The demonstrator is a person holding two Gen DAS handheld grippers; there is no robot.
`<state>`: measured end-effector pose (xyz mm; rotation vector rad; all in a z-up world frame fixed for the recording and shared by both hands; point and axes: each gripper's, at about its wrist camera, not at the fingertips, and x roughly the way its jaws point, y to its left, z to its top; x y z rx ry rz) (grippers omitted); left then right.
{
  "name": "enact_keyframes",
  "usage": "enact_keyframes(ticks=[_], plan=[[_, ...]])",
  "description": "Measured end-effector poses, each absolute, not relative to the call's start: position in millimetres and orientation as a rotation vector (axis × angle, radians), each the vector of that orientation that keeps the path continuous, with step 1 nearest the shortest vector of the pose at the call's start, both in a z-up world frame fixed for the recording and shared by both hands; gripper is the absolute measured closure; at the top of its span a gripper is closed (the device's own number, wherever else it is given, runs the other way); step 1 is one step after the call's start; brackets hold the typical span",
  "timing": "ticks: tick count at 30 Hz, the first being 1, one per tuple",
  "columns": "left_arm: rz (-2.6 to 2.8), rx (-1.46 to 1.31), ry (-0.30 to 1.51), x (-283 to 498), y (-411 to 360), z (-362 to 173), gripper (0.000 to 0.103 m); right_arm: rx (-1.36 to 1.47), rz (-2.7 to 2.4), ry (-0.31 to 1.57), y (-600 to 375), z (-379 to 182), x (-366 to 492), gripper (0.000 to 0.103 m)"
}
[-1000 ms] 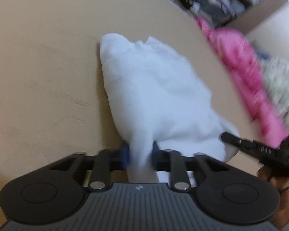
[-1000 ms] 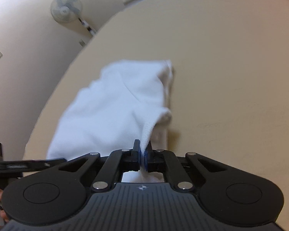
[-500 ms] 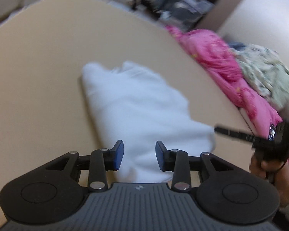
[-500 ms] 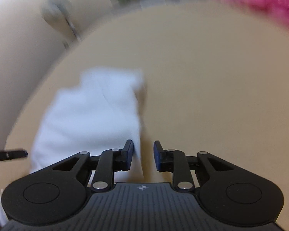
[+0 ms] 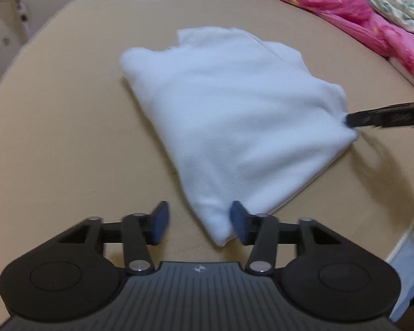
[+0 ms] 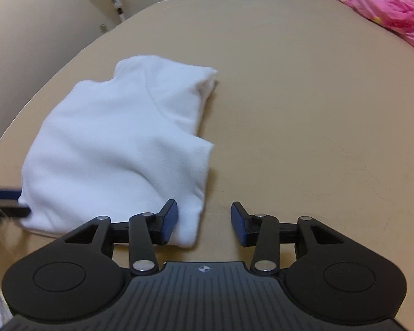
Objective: Fold small clothes
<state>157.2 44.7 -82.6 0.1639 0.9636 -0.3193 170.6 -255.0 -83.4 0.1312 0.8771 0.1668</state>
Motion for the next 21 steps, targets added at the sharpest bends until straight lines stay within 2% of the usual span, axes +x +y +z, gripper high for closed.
enact_keyframes(ticks=[2, 3, 4, 6, 14, 21], plan=[[-0.316, 0.157, 0.899, 139.7, 38.2, -58.8, 0.031, 0.176, 0.153, 0.813, -261.1, -61.7, 150.8, 0.051], [-0.305, 0.153, 0.851, 126.7, 39.5, -46.8, 0.015, 0.18, 0.146, 0.788, -262.6, -51.3, 141.9, 0.042], [-0.278, 0.157, 0.796, 112.1, 36.7, -33.4, 0.006, 0.163, 0.135, 0.759, -262.3, -40.1, 129.5, 0.033], [-0.226, 0.18, 0.719, 83.6, 31.3, -12.5, 0.001, 0.131, 0.131, 0.71, -259.3, -27.4, 109.7, 0.027], [-0.057, 0.052, 0.619, 4.1, 8.6, 24.6, 0.0, 0.088, 0.166, 0.58, -238.7, -7.1, 20.0, 0.017], [0.042, 0.031, 0.68, -14.1, -11.1, -2.4, 0.0, 0.03, 0.138, 0.614, -226.8, -22.5, -12.2, 0.017]])
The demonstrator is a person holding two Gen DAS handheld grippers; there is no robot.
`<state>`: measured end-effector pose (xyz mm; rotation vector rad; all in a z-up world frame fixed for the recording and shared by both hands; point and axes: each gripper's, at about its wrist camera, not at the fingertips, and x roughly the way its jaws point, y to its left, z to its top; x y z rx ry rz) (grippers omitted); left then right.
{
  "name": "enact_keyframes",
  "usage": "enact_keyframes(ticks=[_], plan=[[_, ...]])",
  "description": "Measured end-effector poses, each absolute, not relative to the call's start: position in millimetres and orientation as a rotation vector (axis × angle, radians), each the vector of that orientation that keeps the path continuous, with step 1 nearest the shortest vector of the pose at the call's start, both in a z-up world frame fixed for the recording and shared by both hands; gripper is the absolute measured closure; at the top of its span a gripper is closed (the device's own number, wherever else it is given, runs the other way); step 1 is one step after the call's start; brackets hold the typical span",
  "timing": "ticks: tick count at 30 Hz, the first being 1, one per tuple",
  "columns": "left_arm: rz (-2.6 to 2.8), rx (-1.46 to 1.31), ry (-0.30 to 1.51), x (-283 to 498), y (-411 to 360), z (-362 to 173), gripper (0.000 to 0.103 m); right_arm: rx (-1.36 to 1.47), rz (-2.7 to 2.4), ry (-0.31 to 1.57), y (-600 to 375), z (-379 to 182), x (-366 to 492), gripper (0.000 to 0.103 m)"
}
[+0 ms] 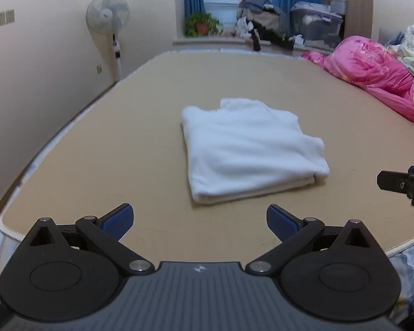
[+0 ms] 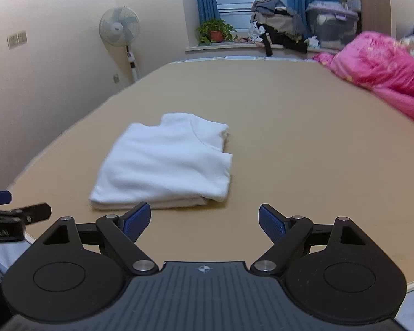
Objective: Fold small clothes
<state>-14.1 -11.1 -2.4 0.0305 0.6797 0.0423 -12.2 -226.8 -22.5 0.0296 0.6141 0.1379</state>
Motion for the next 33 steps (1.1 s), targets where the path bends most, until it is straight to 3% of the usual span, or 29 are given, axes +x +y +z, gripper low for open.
enact_keyframes(ticks=[14, 33], plan=[[0.047, -0.024, 0.576, -6.2, -30.6, -0.8, 0.0, 0.013, 0.145, 0.612, -212.5, -29.8, 5.7, 0.017], [0.041, -0.025, 0.587, -2.4, -27.8, -9.9, 0.0, -0.019, 0.177, 0.598, -188.4, -26.3, 9.7, 0.017]])
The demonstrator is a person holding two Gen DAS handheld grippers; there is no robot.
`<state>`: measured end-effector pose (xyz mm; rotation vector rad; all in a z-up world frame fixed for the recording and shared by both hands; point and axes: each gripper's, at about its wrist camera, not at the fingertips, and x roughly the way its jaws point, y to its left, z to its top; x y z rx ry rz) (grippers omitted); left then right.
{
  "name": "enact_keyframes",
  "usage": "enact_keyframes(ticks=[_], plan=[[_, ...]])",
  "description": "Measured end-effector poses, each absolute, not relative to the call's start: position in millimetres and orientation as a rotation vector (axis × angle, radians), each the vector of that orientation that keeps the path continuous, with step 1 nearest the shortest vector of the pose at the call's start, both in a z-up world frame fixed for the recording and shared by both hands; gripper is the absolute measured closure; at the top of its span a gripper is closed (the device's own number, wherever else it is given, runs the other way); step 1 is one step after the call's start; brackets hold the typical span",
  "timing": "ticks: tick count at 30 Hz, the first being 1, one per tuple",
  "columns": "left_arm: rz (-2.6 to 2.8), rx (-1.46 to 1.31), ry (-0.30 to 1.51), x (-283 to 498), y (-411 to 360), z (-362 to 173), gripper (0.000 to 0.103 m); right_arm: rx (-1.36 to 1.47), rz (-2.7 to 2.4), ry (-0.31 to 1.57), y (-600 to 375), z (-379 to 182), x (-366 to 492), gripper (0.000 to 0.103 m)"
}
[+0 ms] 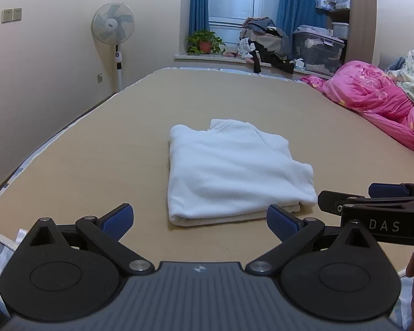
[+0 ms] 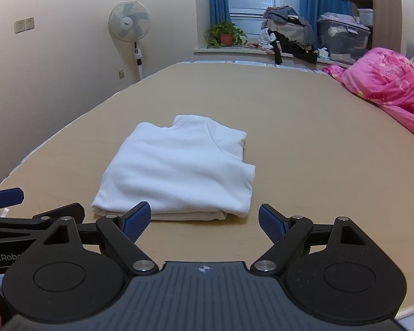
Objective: Fold small clothes
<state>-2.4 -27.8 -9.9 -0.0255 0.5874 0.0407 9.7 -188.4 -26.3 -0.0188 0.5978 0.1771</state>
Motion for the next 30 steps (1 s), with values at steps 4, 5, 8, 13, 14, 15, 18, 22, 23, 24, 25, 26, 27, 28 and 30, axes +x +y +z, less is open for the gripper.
enact_keyframes(ticks=[4, 5, 8, 13, 14, 15, 18, 22, 23, 24, 25, 26, 27, 28, 30], plan=[[0.044, -0.021, 0.587, -1.1, -28.1, -11.9, 0.0, -0.022, 0.183, 0.603, -188.5, -27.9, 12.6, 0.017], [0.044, -0.02, 0.588, -0.7, -28.4, -12.3, 0.0, -0.026, 0.183, 0.603, -188.4, -28.3, 13.3, 0.017], [0.047, -0.022, 0.593, 1.2, -29.3, -14.2, 0.0, -0.045, 0.184, 0.598, -188.8, -29.0, 14.7, 0.017], [0.047, -0.023, 0.591, 3.2, -31.7, -14.9, 0.0, -0.045, 0.182, 0.597, -191.0, -29.8, 15.9, 0.018], [0.047, -0.022, 0.591, 3.7, -31.5, -15.0, 0.0, -0.045, 0.182, 0.597, -191.4, -30.2, 16.0, 0.018], [0.046, -0.024, 0.591, 3.8, -31.7, -15.3, 0.0, -0.046, 0.182, 0.597, -191.6, -30.3, 16.1, 0.018], [0.045, -0.024, 0.592, 4.2, -31.8, -15.8, 0.0, -0.047, 0.182, 0.598, -191.2, -30.4, 16.2, 0.018], [0.046, -0.024, 0.59, 4.0, -31.4, -16.2, 0.0, -0.051, 0.184, 0.594, -191.2, -30.4, 15.5, 0.018], [0.046, -0.024, 0.589, 4.0, -31.0, -16.5, 0.0, -0.052, 0.186, 0.593, -192.2, -30.5, 15.4, 0.018], [0.045, -0.023, 0.589, 4.1, -30.7, -16.6, 0.0, -0.052, 0.188, 0.592, -192.7, -30.3, 14.9, 0.018], [0.044, -0.022, 0.588, 4.4, -30.4, -16.3, 0.0, -0.051, 0.189, 0.593, -193.7, -30.3, 14.8, 0.018], [0.043, -0.023, 0.587, 4.4, -30.1, -16.4, 0.0, -0.052, 0.191, 0.594, -195.1, -30.4, 14.9, 0.018], [0.042, -0.024, 0.586, 4.5, -29.8, -16.3, 0.0, -0.054, 0.192, 0.595, -195.6, -30.4, 14.9, 0.018], [0.041, -0.025, 0.585, 4.8, -29.4, -16.2, 0.0, -0.056, 0.192, 0.595, -195.6, -30.5, 14.5, 0.018], [0.04, -0.025, 0.585, 5.6, -28.7, -16.5, 0.0, -0.06, 0.193, 0.594, -196.8, -30.2, 14.6, 0.019]])
